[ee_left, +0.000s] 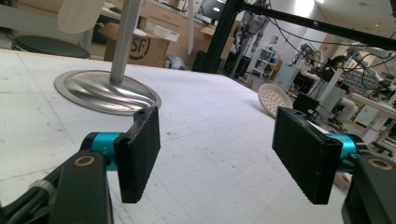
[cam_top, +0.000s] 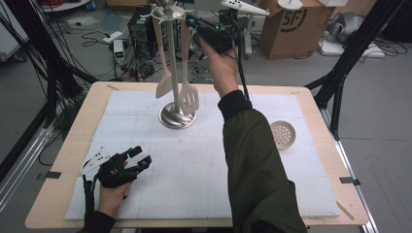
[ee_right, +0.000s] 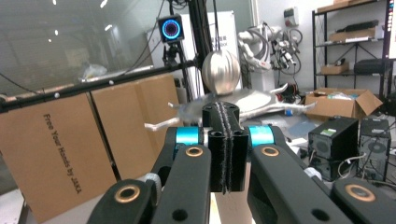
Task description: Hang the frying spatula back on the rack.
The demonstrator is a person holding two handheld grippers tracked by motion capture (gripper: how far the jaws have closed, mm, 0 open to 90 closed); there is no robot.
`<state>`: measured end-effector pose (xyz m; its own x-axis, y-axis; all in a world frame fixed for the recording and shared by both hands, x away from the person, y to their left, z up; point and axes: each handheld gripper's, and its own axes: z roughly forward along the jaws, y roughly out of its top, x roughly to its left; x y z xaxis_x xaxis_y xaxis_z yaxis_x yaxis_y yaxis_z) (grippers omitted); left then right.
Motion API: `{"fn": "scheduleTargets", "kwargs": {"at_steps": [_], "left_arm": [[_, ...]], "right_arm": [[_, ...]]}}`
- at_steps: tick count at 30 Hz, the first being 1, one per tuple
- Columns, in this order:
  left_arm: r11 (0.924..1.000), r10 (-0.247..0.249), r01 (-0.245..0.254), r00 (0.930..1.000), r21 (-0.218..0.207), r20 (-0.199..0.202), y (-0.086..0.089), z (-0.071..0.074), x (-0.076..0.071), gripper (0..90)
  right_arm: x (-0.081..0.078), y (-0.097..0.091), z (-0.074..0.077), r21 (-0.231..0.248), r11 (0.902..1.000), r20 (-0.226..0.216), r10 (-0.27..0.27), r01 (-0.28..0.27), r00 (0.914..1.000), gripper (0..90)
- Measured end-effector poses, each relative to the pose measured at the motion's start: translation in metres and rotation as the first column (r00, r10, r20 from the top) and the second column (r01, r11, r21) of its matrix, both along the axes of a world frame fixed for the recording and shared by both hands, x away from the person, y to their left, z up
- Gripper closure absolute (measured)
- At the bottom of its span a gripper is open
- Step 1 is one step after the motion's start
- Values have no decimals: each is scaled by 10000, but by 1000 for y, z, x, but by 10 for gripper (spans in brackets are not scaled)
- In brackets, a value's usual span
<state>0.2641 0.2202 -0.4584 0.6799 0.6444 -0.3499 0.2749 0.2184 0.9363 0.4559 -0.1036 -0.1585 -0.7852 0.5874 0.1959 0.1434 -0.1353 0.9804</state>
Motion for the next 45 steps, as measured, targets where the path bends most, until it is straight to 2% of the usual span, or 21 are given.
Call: {"fn": "scheduleTargets", "kwargs": {"at_steps": [12, 19, 26, 30, 39, 45], "left_arm": [[10000, 2, -2, 10000, -6, 11, 0, 0, 0, 328], [10000, -31, 31, 10000, 32, -8, -1, 0, -1, 328], [10000, -22, 21, 10000, 97, 14, -1, 0, -1, 328], [9999, -21, 21, 10000, 104, 7, -1, 0, -1, 328], [9999, -9, 9, 10000, 107, 3, -1, 0, -1, 328], [9999, -25, 24, 10000, 111, 35, -1, 0, -1, 328]], "right_arm": [[2, 1, 3, 20, 9998, 51, -177, 176, 9998, 900], [-5, -10, 3, 285, 9990, 260, -357, 350, 9990, 900], [-9, -22, -5, 416, 9976, 335, -565, 550, 9978, 900], [-8, -27, -9, 414, 9971, 239, -644, 634, 9976, 900], [-5, -29, -15, 453, 9969, 231, -654, 643, 9976, 900], [-6, -31, -22, 661, 9951, 280, -756, 737, 9967, 900]]}}
